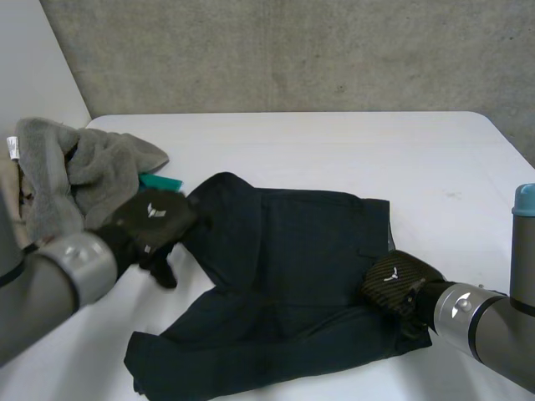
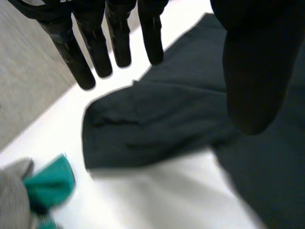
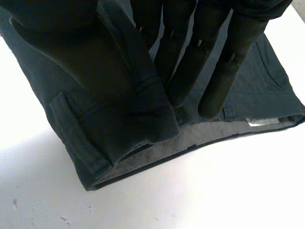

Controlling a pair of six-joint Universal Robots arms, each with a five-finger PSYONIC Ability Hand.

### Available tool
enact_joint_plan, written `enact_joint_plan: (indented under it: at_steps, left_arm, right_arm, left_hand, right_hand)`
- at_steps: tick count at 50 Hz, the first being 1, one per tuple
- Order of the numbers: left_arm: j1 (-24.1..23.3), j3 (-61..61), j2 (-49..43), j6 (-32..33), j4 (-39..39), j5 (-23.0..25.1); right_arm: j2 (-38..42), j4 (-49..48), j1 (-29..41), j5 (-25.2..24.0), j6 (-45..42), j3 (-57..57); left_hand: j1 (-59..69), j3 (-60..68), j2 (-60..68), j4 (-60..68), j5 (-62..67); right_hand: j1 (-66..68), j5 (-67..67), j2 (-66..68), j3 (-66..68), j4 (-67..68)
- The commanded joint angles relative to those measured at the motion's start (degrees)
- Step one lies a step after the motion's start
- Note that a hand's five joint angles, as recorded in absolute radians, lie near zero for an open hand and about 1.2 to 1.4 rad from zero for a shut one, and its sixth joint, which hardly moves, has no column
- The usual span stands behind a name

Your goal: Fold the laundry.

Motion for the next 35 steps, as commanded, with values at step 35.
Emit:
enact_joint_plan:
  at_steps: [35]
  left_arm:
    - [0.52, 34.23, -39.52, 11.15, -4.05, 7.09]
  right_arm:
    - [5.46, -5.81, -0.93, -0.03, 2.55, 1.91]
  left_hand:
    - [55.85, 56.98, 56.92, 56.74, 56.72]
  right_hand:
    - [15.81, 11.50, 12.82, 11.69, 11.24]
